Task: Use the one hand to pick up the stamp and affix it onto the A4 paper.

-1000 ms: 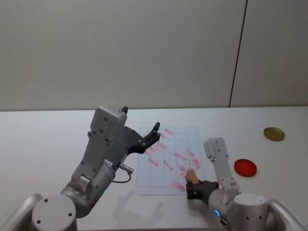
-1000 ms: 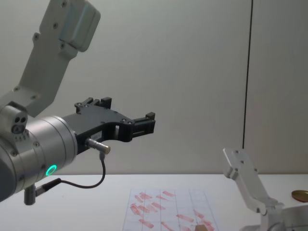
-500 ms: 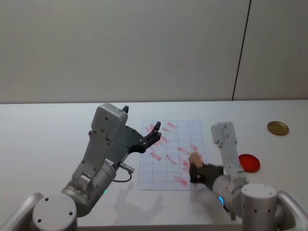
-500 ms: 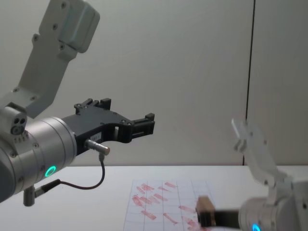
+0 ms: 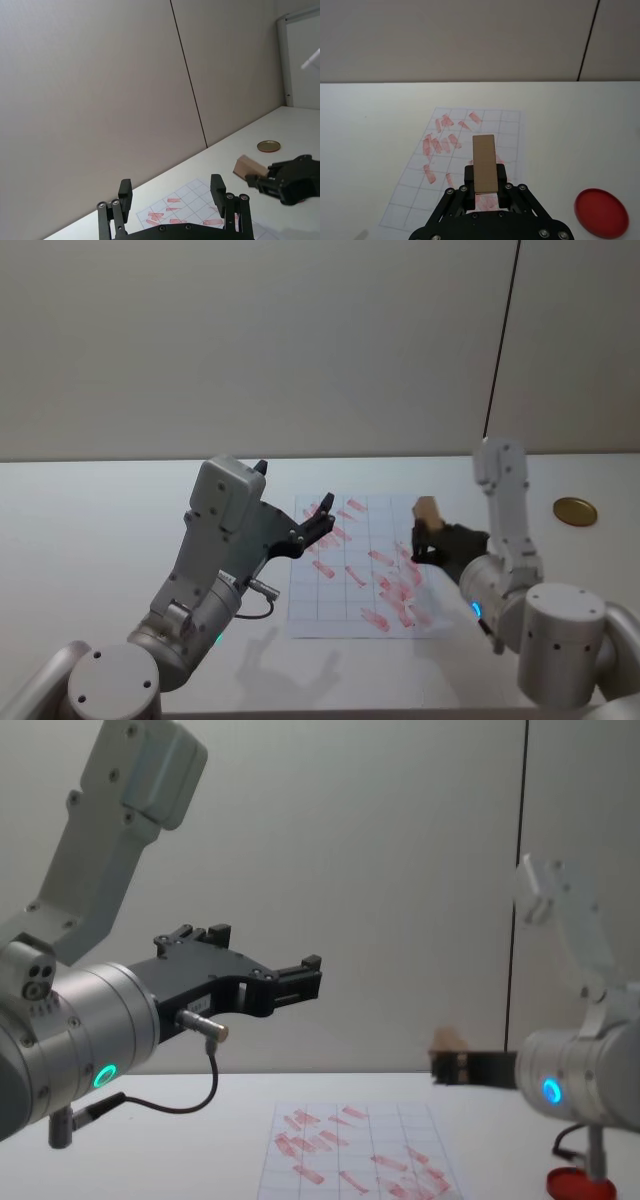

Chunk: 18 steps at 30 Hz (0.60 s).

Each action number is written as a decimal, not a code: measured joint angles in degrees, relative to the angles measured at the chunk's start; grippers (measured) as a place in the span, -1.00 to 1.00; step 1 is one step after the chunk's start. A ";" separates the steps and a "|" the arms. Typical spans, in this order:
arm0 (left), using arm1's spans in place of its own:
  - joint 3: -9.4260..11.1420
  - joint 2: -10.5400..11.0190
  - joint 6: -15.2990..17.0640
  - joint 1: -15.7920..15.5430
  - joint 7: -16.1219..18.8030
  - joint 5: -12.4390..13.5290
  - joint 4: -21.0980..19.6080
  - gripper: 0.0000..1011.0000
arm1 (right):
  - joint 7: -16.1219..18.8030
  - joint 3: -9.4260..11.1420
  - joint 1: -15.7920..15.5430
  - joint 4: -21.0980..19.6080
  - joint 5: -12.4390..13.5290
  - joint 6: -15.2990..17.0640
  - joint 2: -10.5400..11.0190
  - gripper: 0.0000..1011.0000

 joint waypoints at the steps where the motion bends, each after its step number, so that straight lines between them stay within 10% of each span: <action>1: 0.00 0.00 0.00 0.00 0.00 0.00 0.00 0.96 | 0.00 0.00 0.00 0.00 0.00 0.00 0.00 -0.57; 18: 0.00 0.00 0.00 0.00 0.00 0.00 0.00 0.96 | -7.24 4.57 1.49 0.89 2.61 3.66 1.60 -0.57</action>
